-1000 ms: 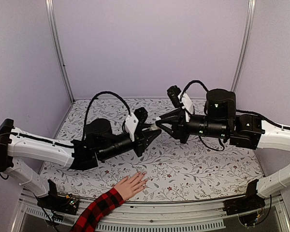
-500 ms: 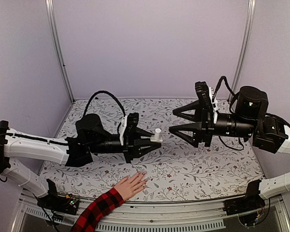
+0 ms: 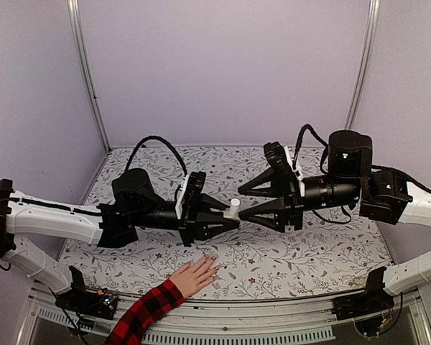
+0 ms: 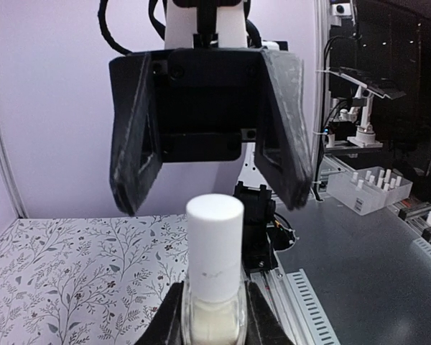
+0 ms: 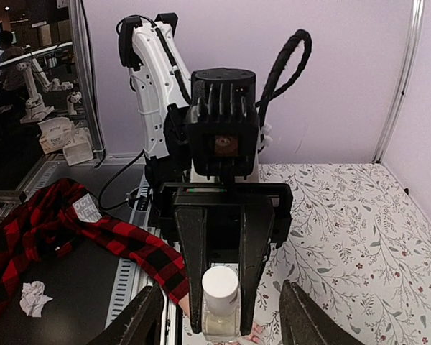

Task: Paint the nails
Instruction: Place the nail polish bottle at the center of the board.

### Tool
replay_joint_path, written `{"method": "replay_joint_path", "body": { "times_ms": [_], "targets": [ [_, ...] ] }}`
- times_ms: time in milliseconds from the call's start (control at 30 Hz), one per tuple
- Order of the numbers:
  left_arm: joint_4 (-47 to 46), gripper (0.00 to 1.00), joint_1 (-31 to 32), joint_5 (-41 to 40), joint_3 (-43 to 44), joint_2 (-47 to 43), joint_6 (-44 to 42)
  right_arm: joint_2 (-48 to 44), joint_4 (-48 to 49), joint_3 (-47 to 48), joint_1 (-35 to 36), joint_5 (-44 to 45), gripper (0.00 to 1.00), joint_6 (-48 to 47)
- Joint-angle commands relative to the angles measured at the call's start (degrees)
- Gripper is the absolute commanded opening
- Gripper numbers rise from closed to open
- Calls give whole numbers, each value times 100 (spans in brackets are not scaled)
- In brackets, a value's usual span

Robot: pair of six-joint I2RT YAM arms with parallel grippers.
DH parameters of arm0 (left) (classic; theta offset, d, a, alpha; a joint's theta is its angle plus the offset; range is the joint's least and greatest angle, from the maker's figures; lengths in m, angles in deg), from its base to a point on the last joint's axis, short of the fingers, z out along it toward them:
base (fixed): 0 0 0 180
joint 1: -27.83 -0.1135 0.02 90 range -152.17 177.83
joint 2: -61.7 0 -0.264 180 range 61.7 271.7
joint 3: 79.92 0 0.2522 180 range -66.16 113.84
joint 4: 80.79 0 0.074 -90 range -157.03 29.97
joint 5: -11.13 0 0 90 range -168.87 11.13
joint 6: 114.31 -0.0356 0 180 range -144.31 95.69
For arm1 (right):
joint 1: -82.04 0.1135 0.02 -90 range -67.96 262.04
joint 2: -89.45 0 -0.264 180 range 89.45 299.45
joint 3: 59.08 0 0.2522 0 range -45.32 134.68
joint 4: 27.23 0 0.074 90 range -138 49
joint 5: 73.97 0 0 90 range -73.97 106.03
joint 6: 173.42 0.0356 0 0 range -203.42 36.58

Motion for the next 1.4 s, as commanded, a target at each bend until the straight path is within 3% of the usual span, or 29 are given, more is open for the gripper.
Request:
{"method": "replay_joint_path", "body": {
  "times_ms": [0, 433, 633, 733, 833, 967, 1067, 1100, 1200, 1367],
  "targets": [
    [31, 0, -43, -488, 132, -3, -24, 173, -78, 190, -26, 49, 56, 119],
    [225, 0, -39, -1002, 188, 85, -107, 465, 30, 202, -23, 138, 29, 275],
    [263, 0, -36, -1207, 158, 59, -135, 443, 54, 195, -23, 316, 7, 317],
    [309, 0, -38, -1419, 149, 42, -99, 439, 63, 178, -27, 458, 0, 325],
    [426, 15, -60, -1534, 138, -8, -74, 371, 99, 116, -20, 703, 0, 360],
    [374, 47, -69, -1540, 9, -161, -12, 197, 231, -86, -36, 1139, 0, 407],
    [370, 61, -93, -1594, -61, -268, 40, 126, 263, -198, -89, 1382, 0, 458],
    [366, 74, -108, -1650, -93, -306, 58, 102, 285, -238, -123, 1450, 0, 481],
    [366, 97, -159, -1802, -189, -433, 123, 0, 414, -451, -312, 1537, 0, 571],
    [445, 100, -335, -2369, -504, -828, 357, -146, 816, -1060, -1043, 1297, 0, 909]
  ]
}}
